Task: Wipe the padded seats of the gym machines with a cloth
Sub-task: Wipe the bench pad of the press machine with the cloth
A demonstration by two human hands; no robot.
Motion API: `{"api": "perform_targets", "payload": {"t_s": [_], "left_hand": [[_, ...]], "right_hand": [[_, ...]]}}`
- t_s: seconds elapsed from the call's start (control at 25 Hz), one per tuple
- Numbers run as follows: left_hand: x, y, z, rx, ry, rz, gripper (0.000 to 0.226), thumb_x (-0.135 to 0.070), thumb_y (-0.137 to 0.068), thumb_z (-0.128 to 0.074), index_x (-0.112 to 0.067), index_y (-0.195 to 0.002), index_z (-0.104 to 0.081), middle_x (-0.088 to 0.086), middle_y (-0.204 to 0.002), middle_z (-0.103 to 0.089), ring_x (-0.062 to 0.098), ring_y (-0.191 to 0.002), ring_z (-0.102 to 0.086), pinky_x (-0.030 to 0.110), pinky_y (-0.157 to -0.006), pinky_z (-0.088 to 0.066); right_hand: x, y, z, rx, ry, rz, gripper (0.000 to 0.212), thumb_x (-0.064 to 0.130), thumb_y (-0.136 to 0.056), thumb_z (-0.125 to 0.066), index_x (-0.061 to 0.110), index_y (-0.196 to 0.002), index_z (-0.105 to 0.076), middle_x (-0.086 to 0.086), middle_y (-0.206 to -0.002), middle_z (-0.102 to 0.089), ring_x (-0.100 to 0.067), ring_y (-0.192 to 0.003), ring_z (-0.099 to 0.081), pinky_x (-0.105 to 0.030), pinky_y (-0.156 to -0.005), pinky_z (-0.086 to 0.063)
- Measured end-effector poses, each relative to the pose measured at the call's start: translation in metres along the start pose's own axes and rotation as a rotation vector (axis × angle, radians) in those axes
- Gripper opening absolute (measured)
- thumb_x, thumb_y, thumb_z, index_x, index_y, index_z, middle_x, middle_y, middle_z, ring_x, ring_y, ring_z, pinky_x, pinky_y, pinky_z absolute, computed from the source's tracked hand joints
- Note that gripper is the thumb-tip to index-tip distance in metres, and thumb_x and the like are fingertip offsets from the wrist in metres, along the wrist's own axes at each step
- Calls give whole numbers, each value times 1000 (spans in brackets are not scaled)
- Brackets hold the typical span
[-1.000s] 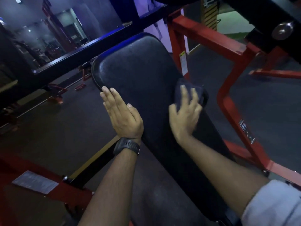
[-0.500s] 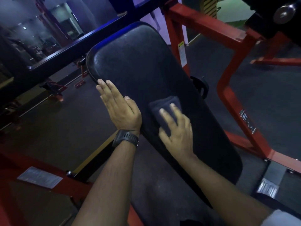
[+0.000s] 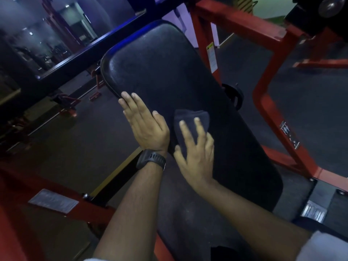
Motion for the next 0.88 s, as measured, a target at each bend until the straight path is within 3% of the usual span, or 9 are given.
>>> {"api": "perform_targets", "payload": {"t_s": [0.08,0.2,0.24,0.36,0.4,0.52,0.68,0.8,0.88], "left_hand": [[0,1,-1,15,-7,-3,70,-3,-92,-49,11,-154,-20,33,-162,-16,47,-152,-11,47,-127,-11],[-1,0,-1,10,-7,9,70,-4,-92,-49,11,-154,-20,32,-163,-16,46,-153,-10,43,-127,-9],[-1,0,0,9,-4,8,70,-4,-92,-48,12,-154,-21,32,-163,-16,46,-153,-10,43,-127,-9],[-2,1,0,10,-8,-12,70,-3,-91,-49,13,-154,-21,34,-162,-17,48,-152,-11,43,-128,-9],[-1,1,0,13,-13,-11,70,-3,-91,-49,13,-153,-22,34,-162,-17,48,-152,-11,45,-128,-10],[-2,1,0,-3,-49,-15,69,-2,-91,-51,12,-153,-24,34,-161,-19,49,-151,-14,51,-126,-15],[-2,2,-1,-2,-75,-30,68,-4,-91,-50,12,-153,-25,35,-160,-20,50,-151,-15,51,-126,-15],[0,0,-2,3,-91,-23,68,-5,-92,-48,11,-153,-24,35,-161,-19,49,-151,-14,50,-127,-12],[-1,1,-2,6,-107,-33,67,-5,-92,-48,11,-153,-26,36,-160,-18,50,-151,-14,50,-127,-12]], "right_hand": [[-29,-4,2,9,20,124,69,37,-87,-59,35,-152,-35,-3,-161,-29,-34,-123,-48,-50,-95,-49],[-70,-11,9,-67,-158,-556,71,34,-88,-58,34,-154,-32,-4,-163,-26,-36,-124,-45,-55,-98,-47],[-60,-12,9,-43,-86,-462,70,34,-89,-56,33,-155,-32,-7,-163,-24,-38,-123,-46,-54,-98,-47],[-40,1,7,65,92,350,67,37,-88,-58,34,-151,-36,-5,-161,-28,-38,-120,-51,-50,-94,-47],[-53,-7,9,50,78,272,68,36,-86,-59,35,-150,-36,-3,-161,-29,-36,-121,-51,-50,-94,-48],[-67,-15,9,-56,-181,-571,75,28,-82,-61,36,-152,-36,0,-162,-28,-35,-126,-44,-55,-101,-44],[-42,-29,9,66,47,214,70,33,-83,-56,37,-150,-37,-1,-159,-30,-35,-121,-46,-51,-95,-45],[-75,-66,16,-45,-178,-502,71,31,-87,-57,39,-153,-34,2,-159,-31,-32,-118,-48,-50,-97,-46],[-39,-81,14,-73,-50,-299,68,34,-89,-58,35,-153,-38,-3,-158,-35,-33,-114,-49,-46,-94,-45]]}}
Point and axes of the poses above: each hand's wrist, its own y-axis away from the middle knuckle, its own z-axis out of the back of the hand, x = y × z, the point moved 7 cm from there along -y, towards the middle knuckle
